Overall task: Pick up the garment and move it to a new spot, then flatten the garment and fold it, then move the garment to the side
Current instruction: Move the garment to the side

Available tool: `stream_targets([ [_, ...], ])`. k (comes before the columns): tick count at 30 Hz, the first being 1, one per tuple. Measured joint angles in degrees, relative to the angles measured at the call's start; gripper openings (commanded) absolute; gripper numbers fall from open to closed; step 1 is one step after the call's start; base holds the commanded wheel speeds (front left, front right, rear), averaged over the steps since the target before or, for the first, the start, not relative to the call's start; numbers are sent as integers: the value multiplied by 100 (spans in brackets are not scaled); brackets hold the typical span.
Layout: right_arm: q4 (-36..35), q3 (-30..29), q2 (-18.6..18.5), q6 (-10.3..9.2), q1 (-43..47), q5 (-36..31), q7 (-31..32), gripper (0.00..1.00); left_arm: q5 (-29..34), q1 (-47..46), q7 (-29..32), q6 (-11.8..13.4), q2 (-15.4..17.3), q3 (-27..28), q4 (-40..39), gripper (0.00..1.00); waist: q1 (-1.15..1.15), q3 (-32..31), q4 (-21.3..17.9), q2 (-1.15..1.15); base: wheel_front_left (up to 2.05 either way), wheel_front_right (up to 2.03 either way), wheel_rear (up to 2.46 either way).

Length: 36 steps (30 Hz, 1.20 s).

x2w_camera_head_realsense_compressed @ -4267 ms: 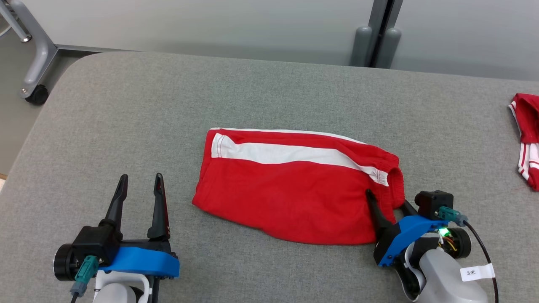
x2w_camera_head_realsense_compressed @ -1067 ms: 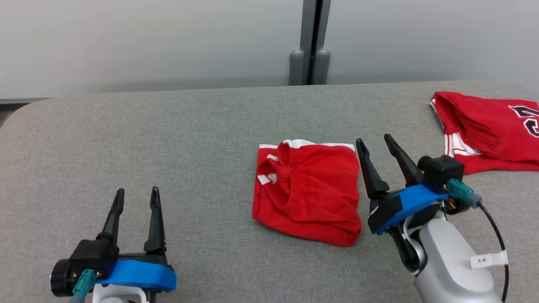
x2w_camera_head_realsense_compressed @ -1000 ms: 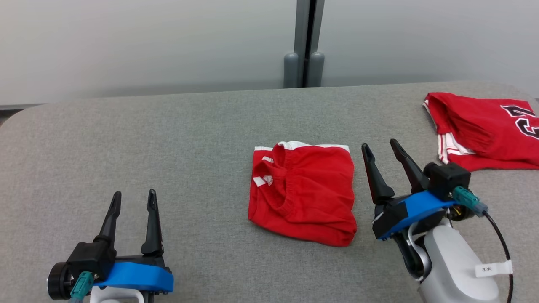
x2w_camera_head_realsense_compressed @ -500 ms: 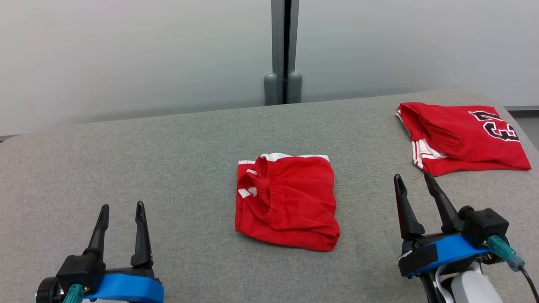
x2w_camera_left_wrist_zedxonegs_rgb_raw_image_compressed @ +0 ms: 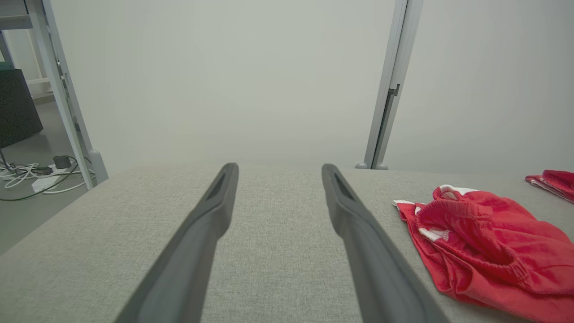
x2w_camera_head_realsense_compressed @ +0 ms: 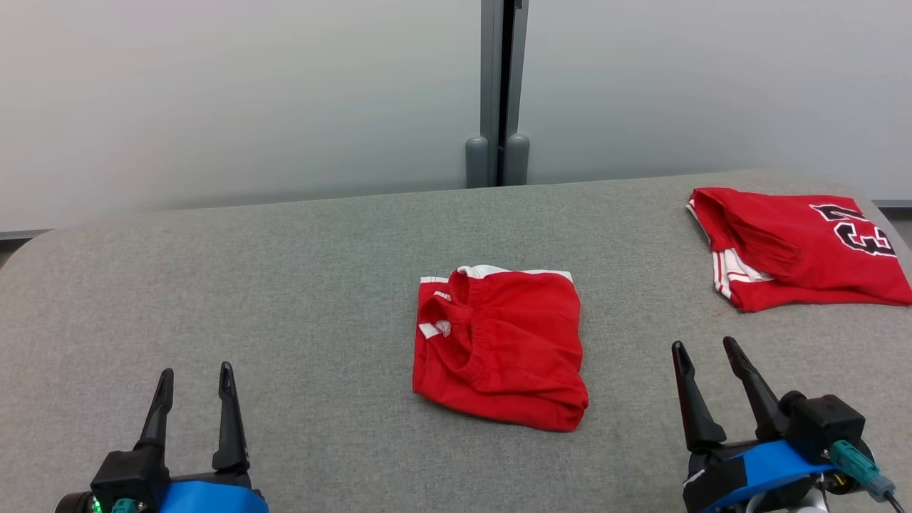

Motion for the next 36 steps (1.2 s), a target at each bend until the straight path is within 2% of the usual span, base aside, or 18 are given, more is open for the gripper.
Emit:
stream_targets([
  [22, 26, 69, 4, 0, -22, -73, 143, 100, 9, 4, 0, 47, 1, -13, 108, 100, 1, 46, 101, 0, 0, 0, 0],
  [30, 104, 413, 4, 0, -1083, -177, 248, 100, 9, -199, 0, 38, 1, -52, 74, 100, 1, 286, 225, 0, 0, 0, 0],
  [36, 641, 500, 9, 0, -1817, -189, 376, 100, 1, -372, 0, 22, -2, -142, 79, 100, 1, 510, 398, 0, 0, 0, 0],
])
